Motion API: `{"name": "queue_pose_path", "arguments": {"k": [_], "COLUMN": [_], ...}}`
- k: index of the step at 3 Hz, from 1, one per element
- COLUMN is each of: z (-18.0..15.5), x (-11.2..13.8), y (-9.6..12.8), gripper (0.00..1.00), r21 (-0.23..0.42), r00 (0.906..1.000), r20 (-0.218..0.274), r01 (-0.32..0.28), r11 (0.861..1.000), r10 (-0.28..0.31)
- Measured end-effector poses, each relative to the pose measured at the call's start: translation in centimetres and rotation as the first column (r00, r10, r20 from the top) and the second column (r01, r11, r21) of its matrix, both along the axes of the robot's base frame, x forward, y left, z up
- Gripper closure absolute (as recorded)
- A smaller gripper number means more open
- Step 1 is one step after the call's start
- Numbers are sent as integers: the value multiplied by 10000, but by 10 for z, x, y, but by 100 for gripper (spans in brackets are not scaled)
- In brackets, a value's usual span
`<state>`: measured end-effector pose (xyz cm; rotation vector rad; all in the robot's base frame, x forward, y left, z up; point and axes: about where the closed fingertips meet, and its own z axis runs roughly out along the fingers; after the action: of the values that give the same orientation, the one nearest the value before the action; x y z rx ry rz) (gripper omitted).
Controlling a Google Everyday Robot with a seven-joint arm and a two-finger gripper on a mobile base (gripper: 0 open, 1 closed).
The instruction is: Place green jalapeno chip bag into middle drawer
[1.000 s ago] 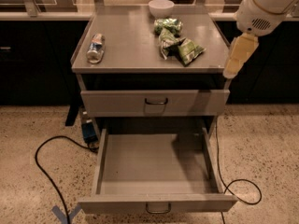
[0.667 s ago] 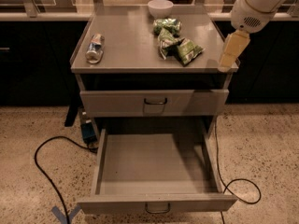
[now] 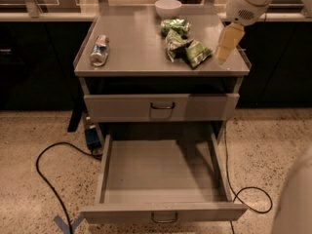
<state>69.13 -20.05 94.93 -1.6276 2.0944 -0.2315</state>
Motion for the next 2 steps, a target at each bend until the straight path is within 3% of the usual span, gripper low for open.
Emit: {"name": "queue_pose_path", "arguments": {"k": [2], "z": [4], "x": [62], "y": [20], "gripper": [0], "r21": [1428], "r00": [9964], "r20": [808], "r01": [-371], "r11": [9891], "r10": [257]}}
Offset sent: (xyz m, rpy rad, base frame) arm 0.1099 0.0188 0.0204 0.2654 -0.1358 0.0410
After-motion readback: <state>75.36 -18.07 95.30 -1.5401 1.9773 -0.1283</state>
